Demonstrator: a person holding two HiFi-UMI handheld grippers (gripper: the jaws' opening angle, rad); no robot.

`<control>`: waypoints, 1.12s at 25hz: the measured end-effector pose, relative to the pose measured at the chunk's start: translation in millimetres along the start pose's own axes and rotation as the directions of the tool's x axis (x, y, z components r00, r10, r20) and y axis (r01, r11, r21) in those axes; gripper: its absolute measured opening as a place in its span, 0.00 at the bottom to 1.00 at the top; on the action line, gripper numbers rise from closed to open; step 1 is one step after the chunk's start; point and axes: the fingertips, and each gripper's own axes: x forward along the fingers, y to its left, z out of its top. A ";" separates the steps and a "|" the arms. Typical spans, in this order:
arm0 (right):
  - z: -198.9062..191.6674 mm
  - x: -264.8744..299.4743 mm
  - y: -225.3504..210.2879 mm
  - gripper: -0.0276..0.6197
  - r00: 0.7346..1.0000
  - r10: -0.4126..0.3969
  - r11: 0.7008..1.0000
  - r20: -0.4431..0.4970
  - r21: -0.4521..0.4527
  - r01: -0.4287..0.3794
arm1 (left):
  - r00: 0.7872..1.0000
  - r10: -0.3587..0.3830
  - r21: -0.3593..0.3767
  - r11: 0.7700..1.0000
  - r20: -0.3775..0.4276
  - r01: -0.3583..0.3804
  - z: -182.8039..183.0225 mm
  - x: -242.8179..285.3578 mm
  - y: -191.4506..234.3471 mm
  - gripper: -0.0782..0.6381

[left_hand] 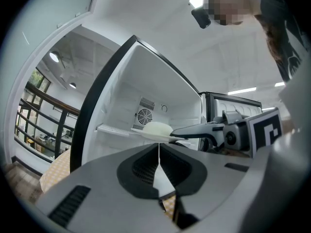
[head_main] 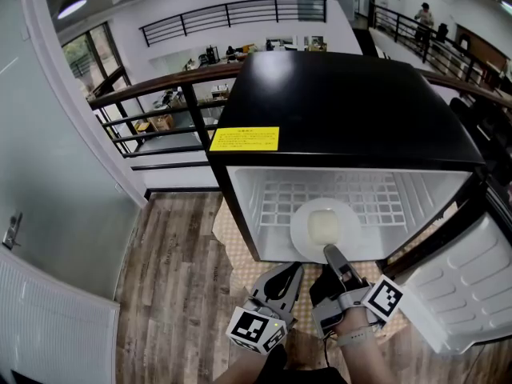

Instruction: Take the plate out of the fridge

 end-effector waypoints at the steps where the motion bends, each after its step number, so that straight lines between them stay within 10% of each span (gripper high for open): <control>1: 0.4 -1.8 0.1 0.15 1.000 0.001 1.000 0.000 0.001 -0.001 | 1.000 0.000 0.000 1.000 -0.001 0.000 -0.3 -0.5 -1.5 0.13; 28: 9.3 -52.9 8.3 0.15 1.000 0.026 1.000 -0.006 0.002 -0.026 | 1.000 0.008 0.004 1.000 0.000 -0.008 -4.7 -9.3 -40.5 0.13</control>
